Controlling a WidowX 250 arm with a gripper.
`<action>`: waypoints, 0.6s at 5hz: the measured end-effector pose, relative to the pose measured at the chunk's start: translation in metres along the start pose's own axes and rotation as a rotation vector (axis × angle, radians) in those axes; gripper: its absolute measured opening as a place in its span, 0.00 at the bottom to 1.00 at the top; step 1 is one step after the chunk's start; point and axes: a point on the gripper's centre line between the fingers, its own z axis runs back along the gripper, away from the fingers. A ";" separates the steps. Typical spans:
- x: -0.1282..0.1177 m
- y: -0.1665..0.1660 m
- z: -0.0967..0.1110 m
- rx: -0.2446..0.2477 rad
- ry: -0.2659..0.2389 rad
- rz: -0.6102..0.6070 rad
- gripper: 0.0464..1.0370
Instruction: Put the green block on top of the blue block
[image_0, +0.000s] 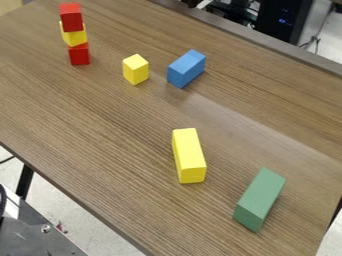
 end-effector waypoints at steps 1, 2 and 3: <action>-0.003 -0.003 -0.012 -0.010 0.038 -0.006 0.96; -0.007 -0.025 0.003 -0.035 0.030 0.011 0.96; -0.009 -0.073 0.026 -0.036 -0.026 -0.028 0.96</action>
